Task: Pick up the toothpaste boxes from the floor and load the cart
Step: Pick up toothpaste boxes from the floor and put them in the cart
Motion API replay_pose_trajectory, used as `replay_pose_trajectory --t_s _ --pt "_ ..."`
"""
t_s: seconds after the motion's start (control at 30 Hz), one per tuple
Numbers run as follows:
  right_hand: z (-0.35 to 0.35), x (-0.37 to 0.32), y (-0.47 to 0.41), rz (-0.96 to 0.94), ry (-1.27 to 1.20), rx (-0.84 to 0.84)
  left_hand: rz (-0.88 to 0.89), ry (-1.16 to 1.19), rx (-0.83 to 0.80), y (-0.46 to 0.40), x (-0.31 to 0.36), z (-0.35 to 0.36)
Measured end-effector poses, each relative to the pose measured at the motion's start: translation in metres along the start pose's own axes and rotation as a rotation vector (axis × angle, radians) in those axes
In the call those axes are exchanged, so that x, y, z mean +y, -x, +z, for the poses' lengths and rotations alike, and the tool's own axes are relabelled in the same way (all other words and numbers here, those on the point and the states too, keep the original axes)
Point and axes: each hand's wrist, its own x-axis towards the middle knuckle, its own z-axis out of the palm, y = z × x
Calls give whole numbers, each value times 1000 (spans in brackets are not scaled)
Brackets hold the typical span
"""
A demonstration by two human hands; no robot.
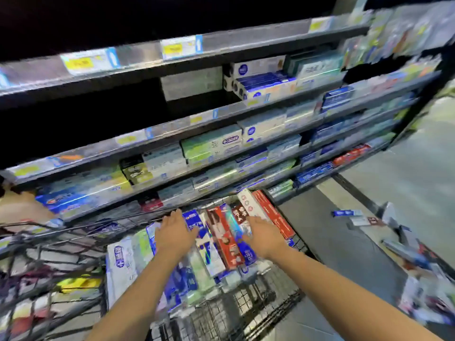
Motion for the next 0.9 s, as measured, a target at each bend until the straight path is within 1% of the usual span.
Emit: replay_pose_trajectory --t_s 0.07,0.17,0.37,0.47,0.57,0.7,0.8,0.9 --pt "-12 49 18 46 44 32 119 -68 4 5 56 4" --pt "-25 131 50 170 38 47 275 -125 15 18 144 20" --pt "-47 296 135 427 -56 69 488 -228 -88 49 320 73" --pt "-55 366 178 546 -85 95 607 -292 -92 67 400 107" --pt "-56 428 221 675 -159 110 737 -359 -147 91 471 138" --pt "-43 501 259 858 -253 111 849 -415 -227 114 550 176" --pt "-30 546 271 980 -336 99 875 -430 -312 115 600 206" --pt "-19 590 271 1054 -405 75 898 -480 -380 102 651 241"
